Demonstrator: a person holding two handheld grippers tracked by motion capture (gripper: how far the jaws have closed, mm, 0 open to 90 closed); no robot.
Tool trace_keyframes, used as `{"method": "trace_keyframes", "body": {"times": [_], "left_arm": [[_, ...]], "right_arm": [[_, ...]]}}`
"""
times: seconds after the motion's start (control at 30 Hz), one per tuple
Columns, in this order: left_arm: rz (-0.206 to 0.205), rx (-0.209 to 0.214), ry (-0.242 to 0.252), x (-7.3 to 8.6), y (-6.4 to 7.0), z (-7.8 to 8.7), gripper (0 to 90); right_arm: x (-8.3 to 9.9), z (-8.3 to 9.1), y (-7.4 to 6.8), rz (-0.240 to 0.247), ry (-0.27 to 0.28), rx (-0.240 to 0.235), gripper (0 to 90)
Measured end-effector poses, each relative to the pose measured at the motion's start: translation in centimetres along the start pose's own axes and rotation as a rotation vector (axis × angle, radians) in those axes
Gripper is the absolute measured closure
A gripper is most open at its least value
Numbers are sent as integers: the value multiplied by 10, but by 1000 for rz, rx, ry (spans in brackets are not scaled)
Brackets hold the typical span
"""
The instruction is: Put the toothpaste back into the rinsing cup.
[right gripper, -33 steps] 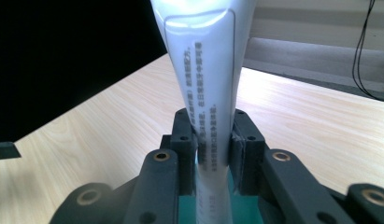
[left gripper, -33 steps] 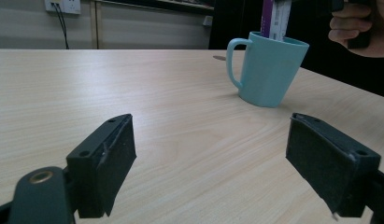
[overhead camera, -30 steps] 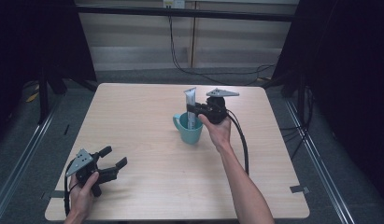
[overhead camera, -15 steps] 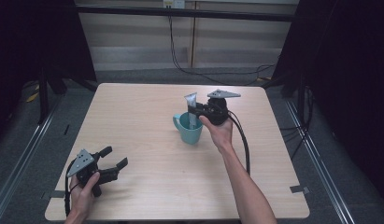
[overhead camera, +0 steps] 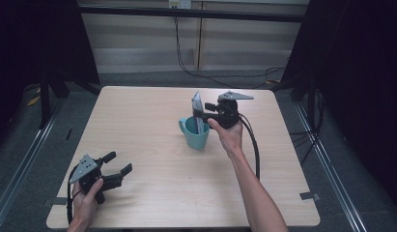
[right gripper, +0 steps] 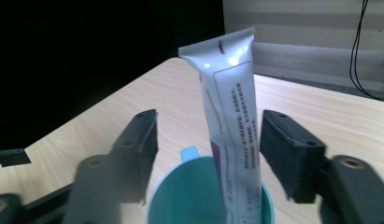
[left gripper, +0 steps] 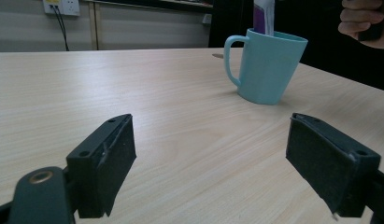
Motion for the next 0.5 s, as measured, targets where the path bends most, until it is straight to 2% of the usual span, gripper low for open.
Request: {"method": "trace_keyframes", "body": {"times": [0.2, 0.23, 0.5], "left_arm": [[-7, -2, 4, 0, 2, 0, 157], [-18, -1, 0, 0, 2, 0, 157], [7, -7, -1, 0, -1, 0, 157]], "right_arm": [[-3, 2, -2, -7, 4, 17, 199], [-3, 3, -2, -10, 4, 21, 187], [5, 13, -3, 11, 17, 23, 143]]}}
Point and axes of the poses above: each handheld gripper's, and its own axes: z roughly backward along the jaws, x roughly out of its underside, y roughly to its right, the point moved 8 cm from there along -z, roughly forward along the jaws, and after that the axes turned 4 degrees about -y, right-handed, at the moved point
